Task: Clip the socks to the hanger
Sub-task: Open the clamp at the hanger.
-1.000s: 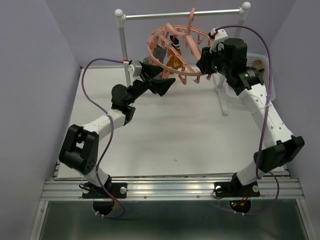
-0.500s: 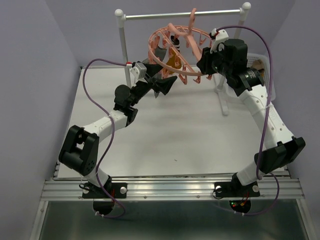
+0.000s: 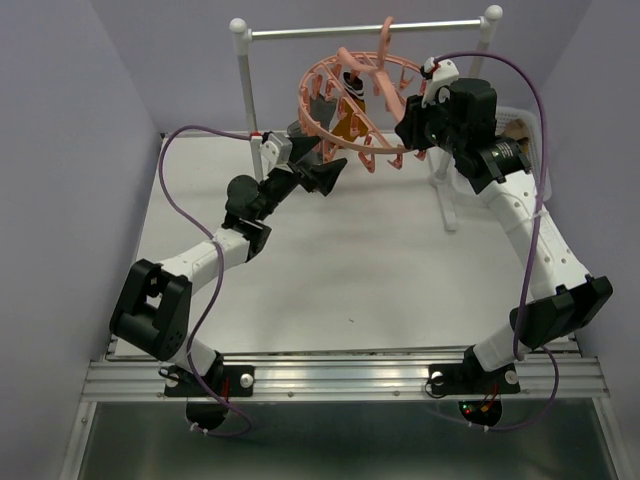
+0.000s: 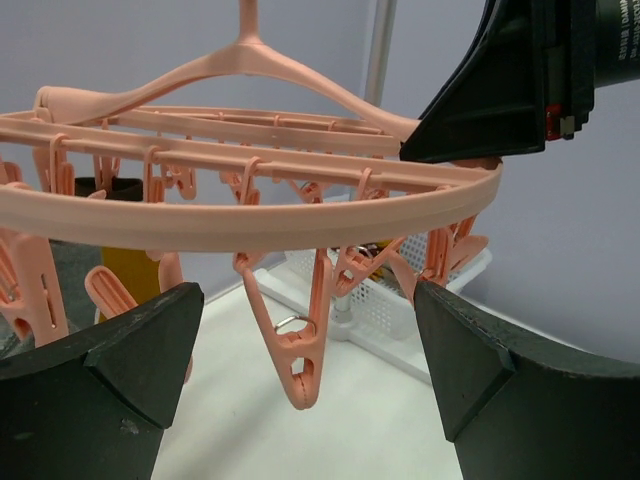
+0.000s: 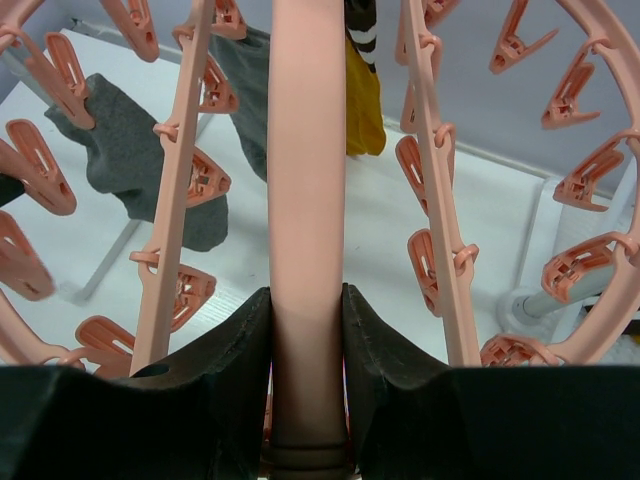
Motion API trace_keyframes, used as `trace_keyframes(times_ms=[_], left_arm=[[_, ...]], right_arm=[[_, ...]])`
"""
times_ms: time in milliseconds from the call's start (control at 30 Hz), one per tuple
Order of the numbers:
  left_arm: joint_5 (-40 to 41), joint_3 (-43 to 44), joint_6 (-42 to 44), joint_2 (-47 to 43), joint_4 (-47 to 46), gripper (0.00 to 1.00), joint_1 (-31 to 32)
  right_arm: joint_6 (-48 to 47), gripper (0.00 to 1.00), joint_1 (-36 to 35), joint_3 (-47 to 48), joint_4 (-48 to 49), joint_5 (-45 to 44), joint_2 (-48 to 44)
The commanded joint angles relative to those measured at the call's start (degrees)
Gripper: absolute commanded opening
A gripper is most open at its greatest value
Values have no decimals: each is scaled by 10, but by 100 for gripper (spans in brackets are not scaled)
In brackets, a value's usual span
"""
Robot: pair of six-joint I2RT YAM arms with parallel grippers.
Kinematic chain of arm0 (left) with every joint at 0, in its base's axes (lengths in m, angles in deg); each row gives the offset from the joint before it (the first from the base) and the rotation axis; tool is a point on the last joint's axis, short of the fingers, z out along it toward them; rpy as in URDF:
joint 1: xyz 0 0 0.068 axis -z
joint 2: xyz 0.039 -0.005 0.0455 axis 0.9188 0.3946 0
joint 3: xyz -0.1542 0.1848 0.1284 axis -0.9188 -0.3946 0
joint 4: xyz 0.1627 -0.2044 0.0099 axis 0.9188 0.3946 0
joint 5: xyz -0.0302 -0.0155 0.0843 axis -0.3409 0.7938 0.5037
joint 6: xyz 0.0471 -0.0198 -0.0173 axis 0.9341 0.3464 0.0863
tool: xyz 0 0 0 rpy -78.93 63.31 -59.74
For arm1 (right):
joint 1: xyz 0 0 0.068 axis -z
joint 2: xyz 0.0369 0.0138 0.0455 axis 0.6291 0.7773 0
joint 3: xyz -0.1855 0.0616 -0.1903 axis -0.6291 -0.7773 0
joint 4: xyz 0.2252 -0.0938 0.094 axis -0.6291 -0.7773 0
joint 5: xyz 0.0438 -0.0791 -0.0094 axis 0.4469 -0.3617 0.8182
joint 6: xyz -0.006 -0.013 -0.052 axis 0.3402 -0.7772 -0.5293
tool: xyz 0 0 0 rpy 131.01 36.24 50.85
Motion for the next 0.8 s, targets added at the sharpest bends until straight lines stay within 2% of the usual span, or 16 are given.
trace_keyframes(times_ms=[0,767], left_arm=[[9,-18,26,-35,-24,99,1],[9,-3,16,-1,-21,99,-13]], right_arm=[[0,21,-3,-5,-22,4,-26],[-4,21,-3,-7,-29,13,-27]])
